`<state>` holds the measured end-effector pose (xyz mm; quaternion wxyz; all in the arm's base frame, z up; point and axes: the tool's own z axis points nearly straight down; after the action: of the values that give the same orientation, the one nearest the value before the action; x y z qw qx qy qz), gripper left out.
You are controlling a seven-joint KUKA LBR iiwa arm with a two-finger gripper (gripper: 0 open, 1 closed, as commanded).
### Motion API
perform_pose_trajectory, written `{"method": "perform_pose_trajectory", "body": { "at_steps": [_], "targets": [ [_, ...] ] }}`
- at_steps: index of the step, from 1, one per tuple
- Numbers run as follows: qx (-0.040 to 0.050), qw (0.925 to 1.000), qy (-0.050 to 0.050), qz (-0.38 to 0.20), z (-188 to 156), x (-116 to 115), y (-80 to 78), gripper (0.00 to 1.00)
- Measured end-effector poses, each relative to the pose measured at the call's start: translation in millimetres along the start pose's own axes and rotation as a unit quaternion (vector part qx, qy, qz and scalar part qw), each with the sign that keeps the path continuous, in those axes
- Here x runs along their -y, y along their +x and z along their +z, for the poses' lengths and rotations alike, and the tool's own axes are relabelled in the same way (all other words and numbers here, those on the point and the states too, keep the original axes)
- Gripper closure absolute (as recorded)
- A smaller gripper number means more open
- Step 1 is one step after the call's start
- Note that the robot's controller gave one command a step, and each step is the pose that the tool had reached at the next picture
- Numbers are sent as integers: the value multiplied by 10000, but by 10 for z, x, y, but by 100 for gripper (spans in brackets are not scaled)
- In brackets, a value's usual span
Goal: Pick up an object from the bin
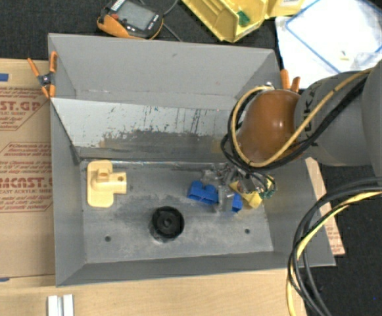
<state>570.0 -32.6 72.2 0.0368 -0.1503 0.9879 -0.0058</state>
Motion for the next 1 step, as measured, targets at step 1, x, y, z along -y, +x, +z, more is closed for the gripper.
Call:
{"method": "perform_pose_trajectory", "body": {
  "at_steps": [1],
  "targets": [
    [-66,10000,-26,7,-286,-53,-22,100]
  ]
}}
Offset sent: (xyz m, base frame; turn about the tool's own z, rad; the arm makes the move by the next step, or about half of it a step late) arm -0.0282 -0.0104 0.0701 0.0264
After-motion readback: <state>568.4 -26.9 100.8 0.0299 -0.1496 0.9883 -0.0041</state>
